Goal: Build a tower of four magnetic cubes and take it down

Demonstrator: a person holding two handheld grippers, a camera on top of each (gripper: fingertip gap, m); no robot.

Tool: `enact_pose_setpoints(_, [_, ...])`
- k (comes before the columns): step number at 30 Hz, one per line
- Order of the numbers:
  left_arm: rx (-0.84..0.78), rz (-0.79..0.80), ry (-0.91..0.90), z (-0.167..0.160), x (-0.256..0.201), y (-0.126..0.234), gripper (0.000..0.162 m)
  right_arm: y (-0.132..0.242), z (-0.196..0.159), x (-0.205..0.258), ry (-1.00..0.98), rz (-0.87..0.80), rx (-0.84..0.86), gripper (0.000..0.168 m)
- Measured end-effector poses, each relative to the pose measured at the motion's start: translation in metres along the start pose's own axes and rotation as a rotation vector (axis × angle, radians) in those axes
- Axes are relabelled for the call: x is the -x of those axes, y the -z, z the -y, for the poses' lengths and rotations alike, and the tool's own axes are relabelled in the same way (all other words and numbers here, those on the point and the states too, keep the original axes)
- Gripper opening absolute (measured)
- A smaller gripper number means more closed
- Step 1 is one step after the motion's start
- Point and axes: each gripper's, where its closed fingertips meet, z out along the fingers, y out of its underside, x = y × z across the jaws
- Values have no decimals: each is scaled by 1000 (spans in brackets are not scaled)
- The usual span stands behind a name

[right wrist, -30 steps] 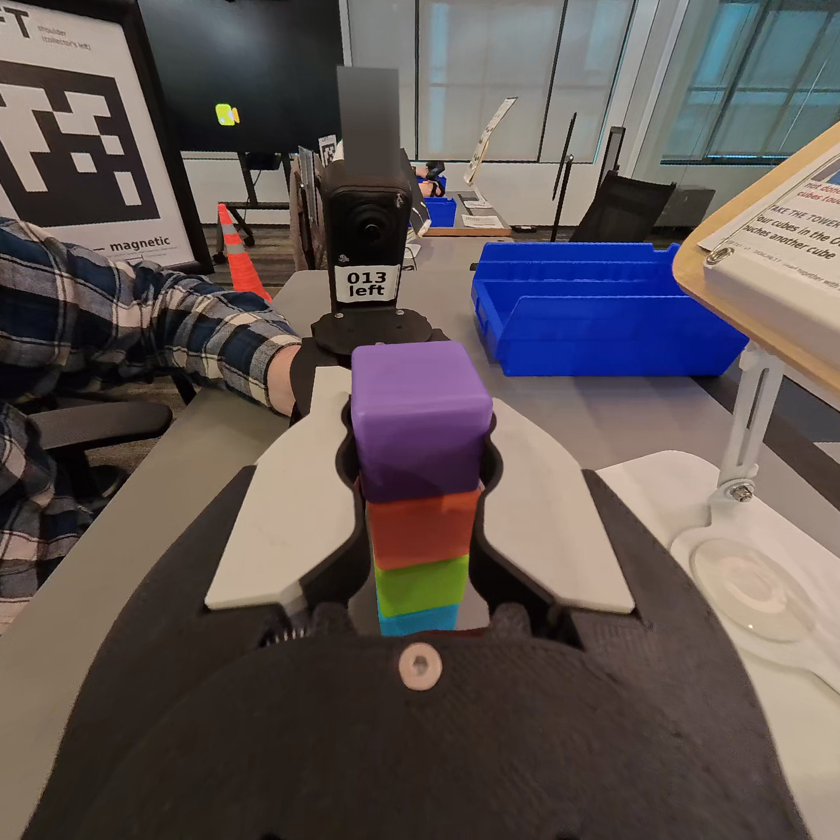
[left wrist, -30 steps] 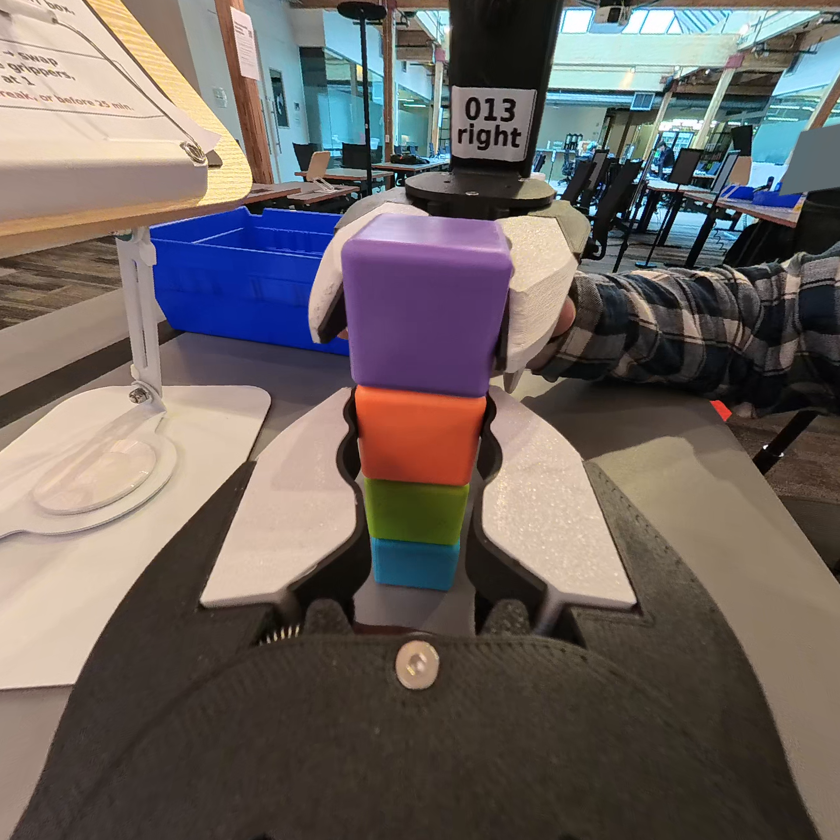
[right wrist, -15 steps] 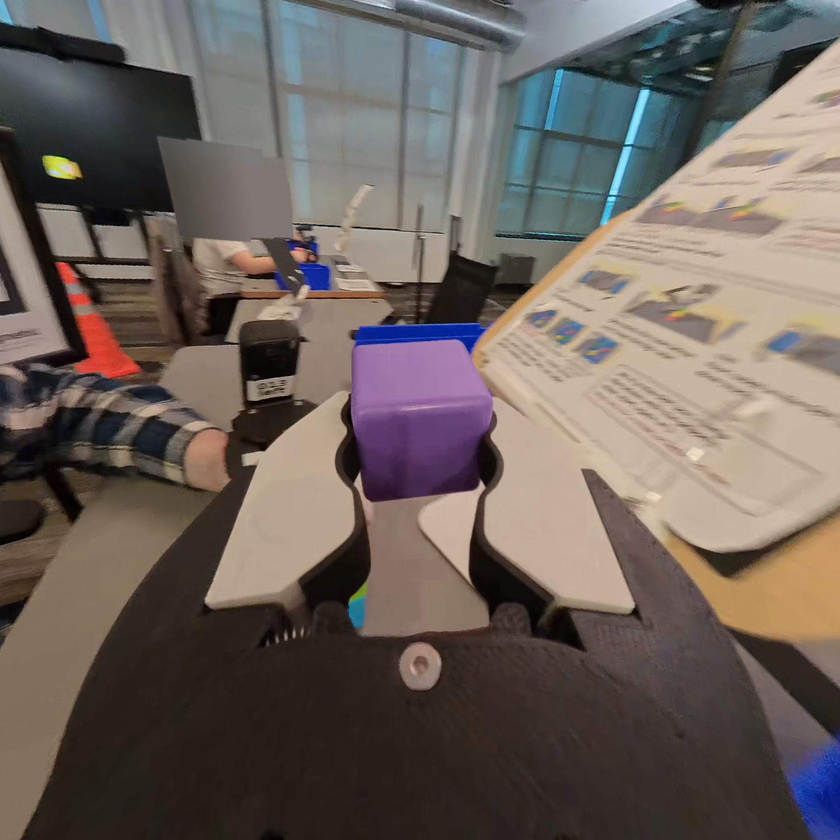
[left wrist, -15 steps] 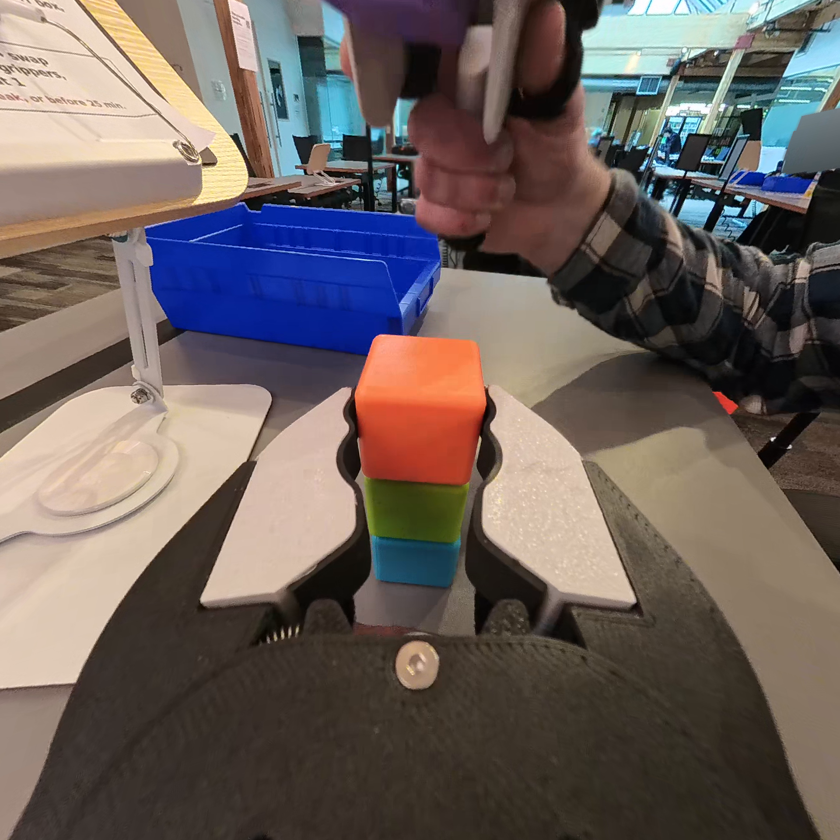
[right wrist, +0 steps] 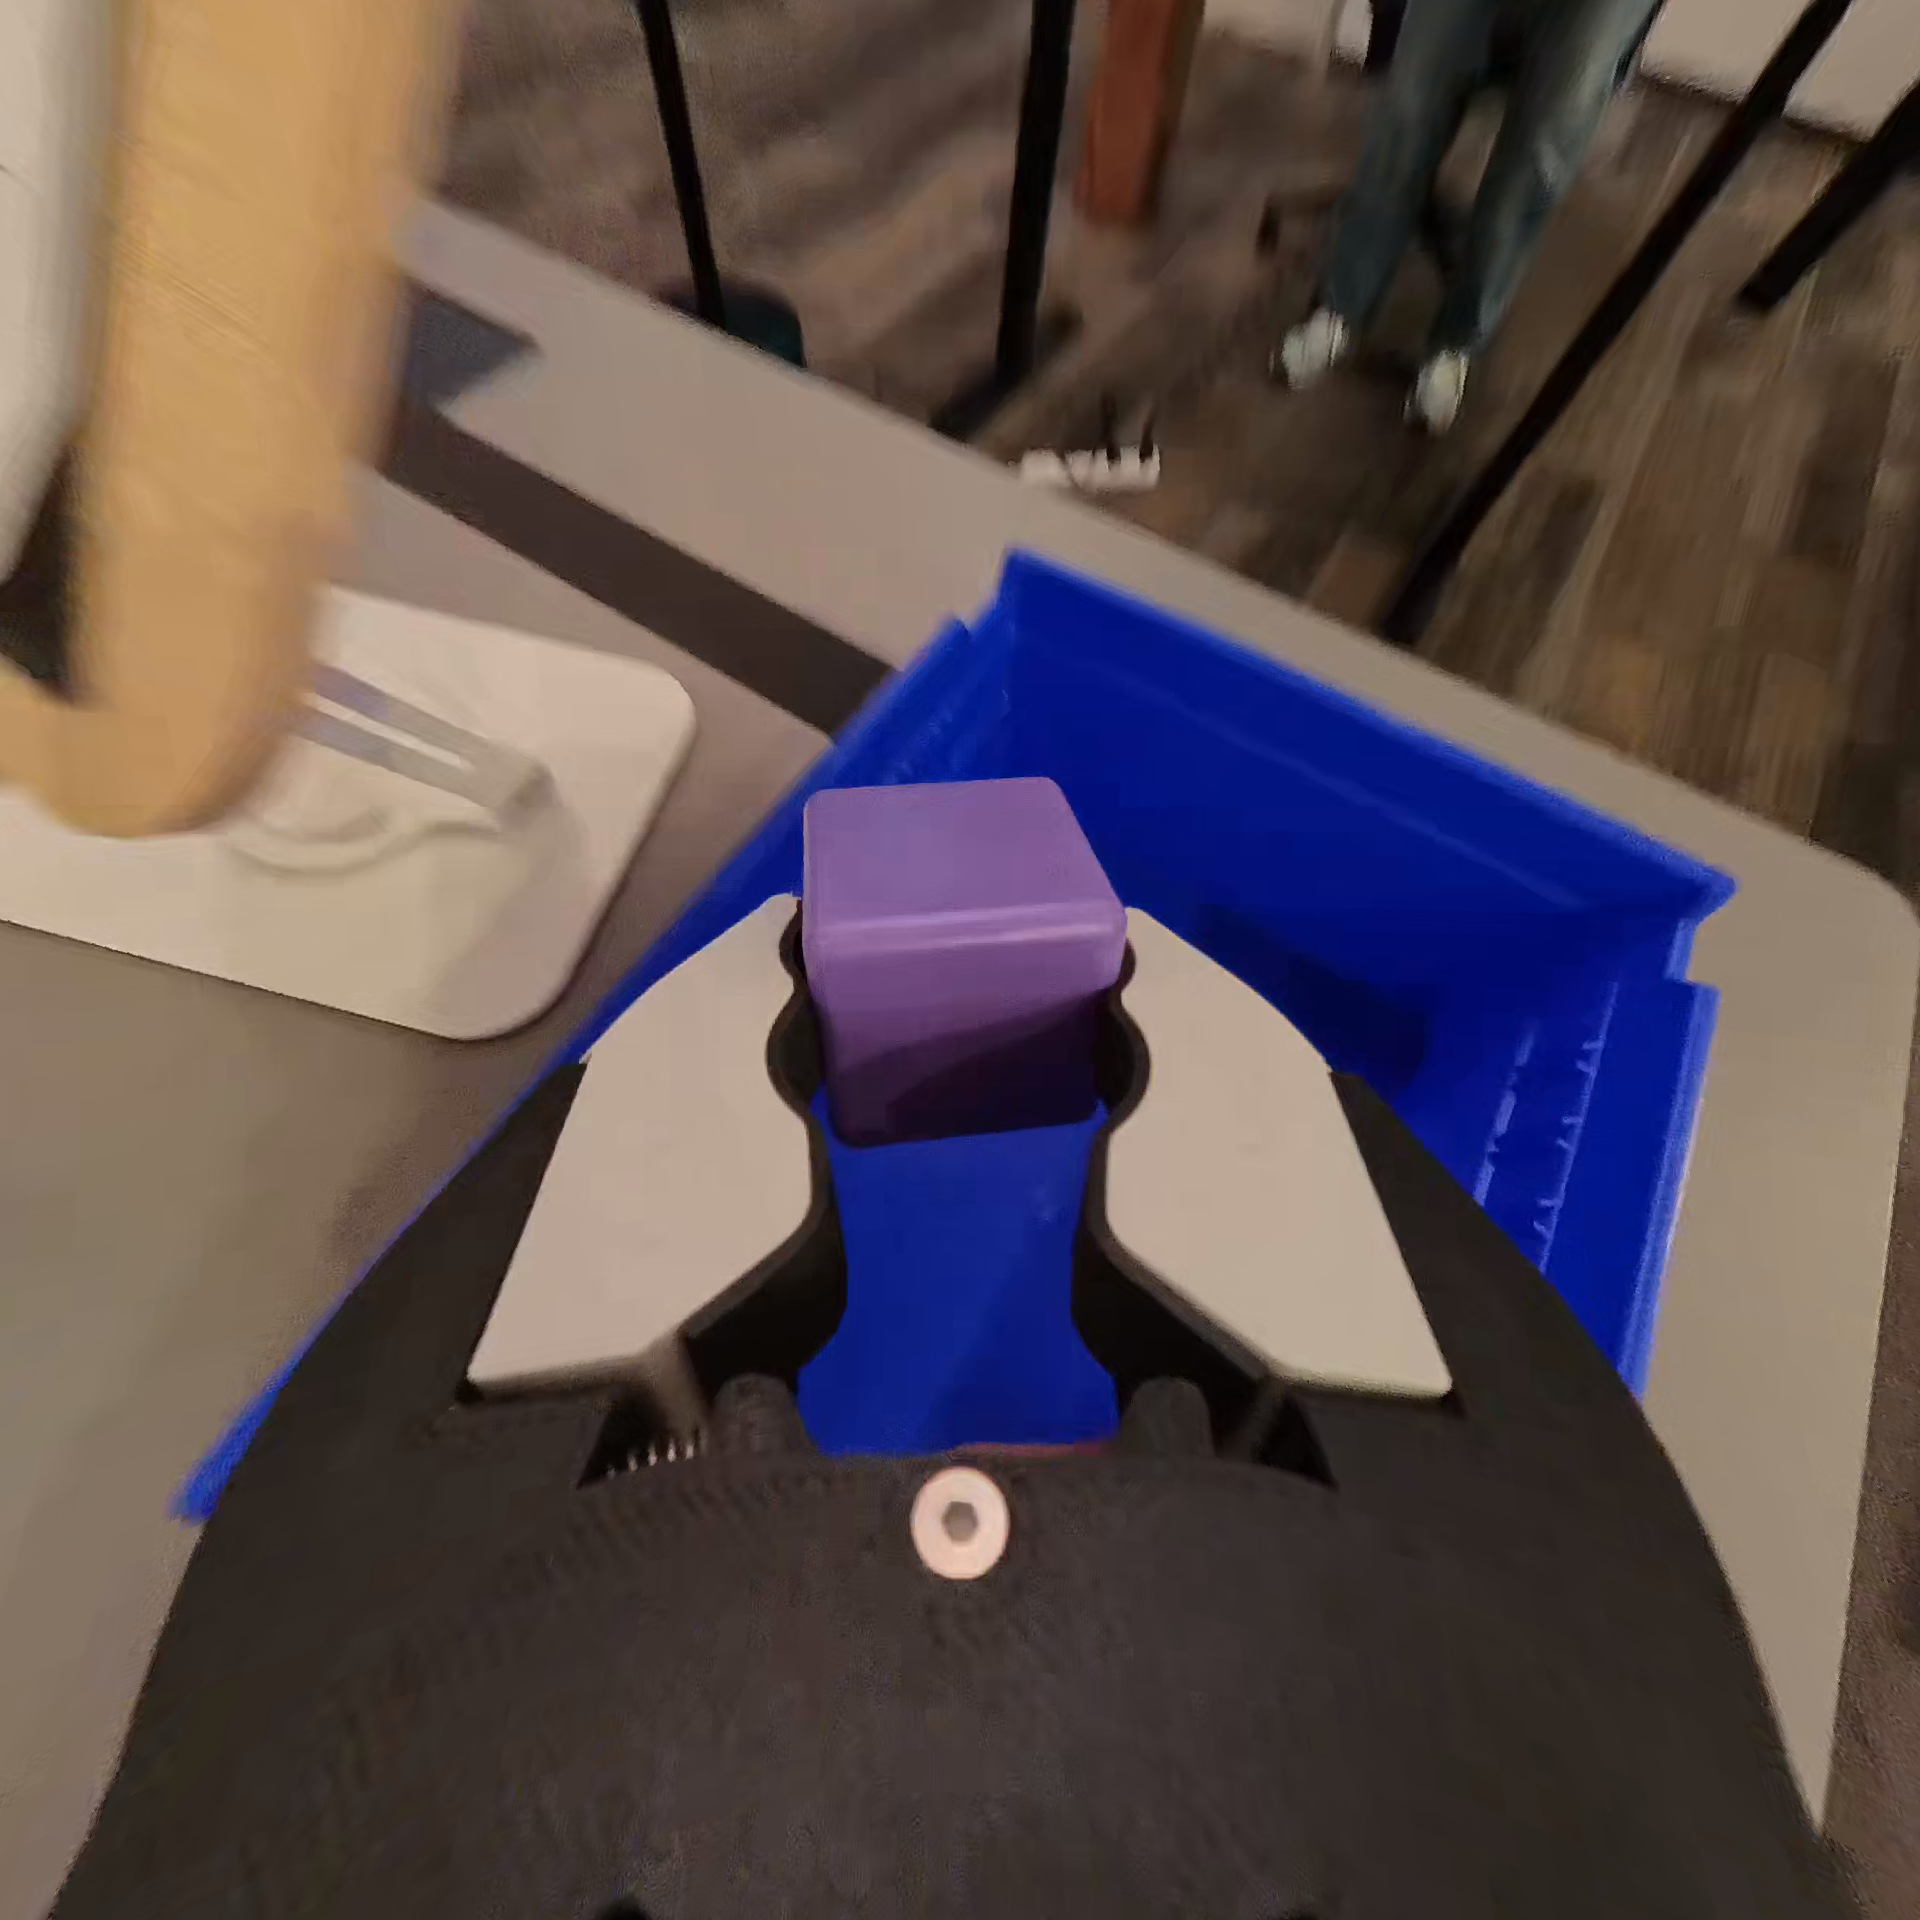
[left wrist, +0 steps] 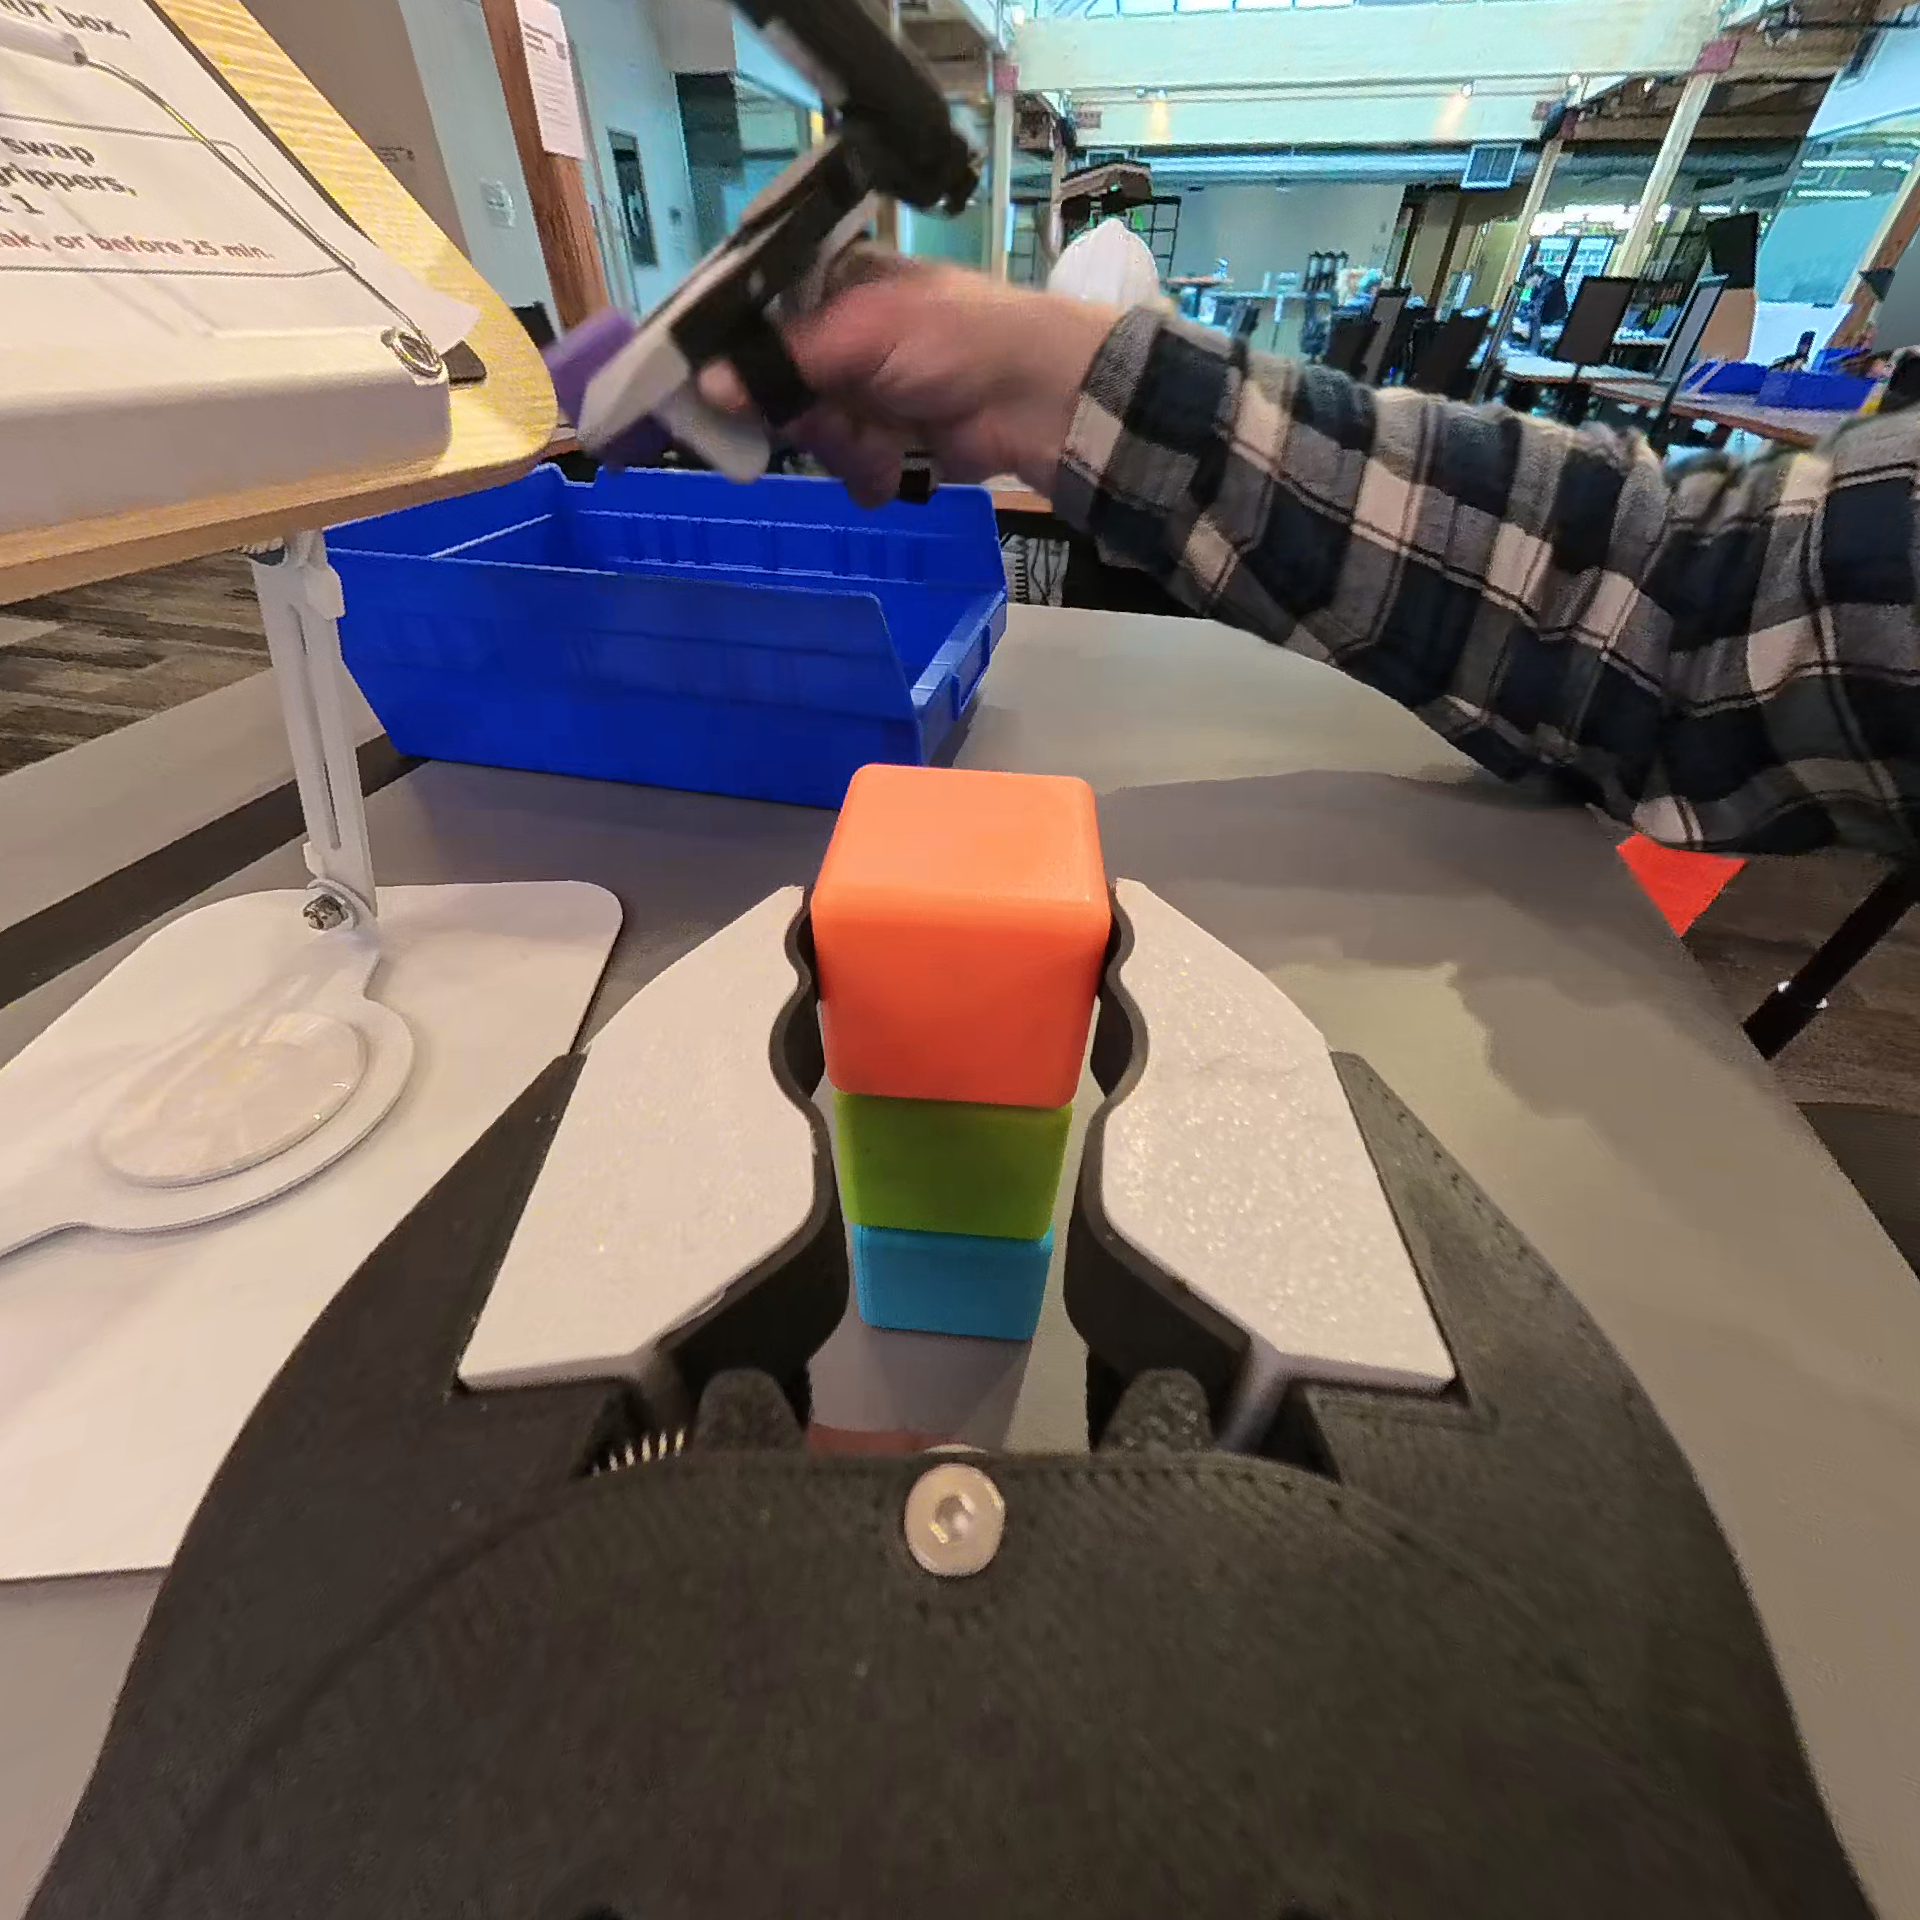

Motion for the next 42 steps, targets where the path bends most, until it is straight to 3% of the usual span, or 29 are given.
enact_pose_setpoints(7, [1, 0, 2, 0, 0, 0, 49, -64, -70, -15, 30, 13, 409, 53])
enact_pose_setpoints(15, [2, -2, 2, 0, 0, 0, 49, -90, -90, -15, 83, -5, 599, 53])
enact_pose_setpoints(16, [1, -2, 2, 0, 0, 0, 49, -91, -88, -15, 80, -4, 596, 53])
enact_pose_setpoints(19, [3, -2, 0, 0, 0, 0, 49, -93, -80, -17, 90, -25, 580, 75])
enact_pose_setpoints(21, [2, -3, 2, 0, 0, 0, 49, -92, -75, -18, 91, -36, 564, 79])
enact_pose_setpoints(26, [3, -2, 1, 0, 0, 0, 49, -68, -41, -20, 63, -73, 388, 78])
enact_pose_setpoints(33, [2, -6, -1, 0, 0, -1, 49, 21, 5, -22, 115, -223, 104, 66])
enact_pose_setpoints(37, [-14, -14, -9, 1, -2, 0, 49, 56, 10, 10, 145, -170, -5, 60])
enact_pose_setpoints(42, [-28, -6, -3, 2, 0, 0, 50, 66, 0, 46, 172, -97, -42, 58])
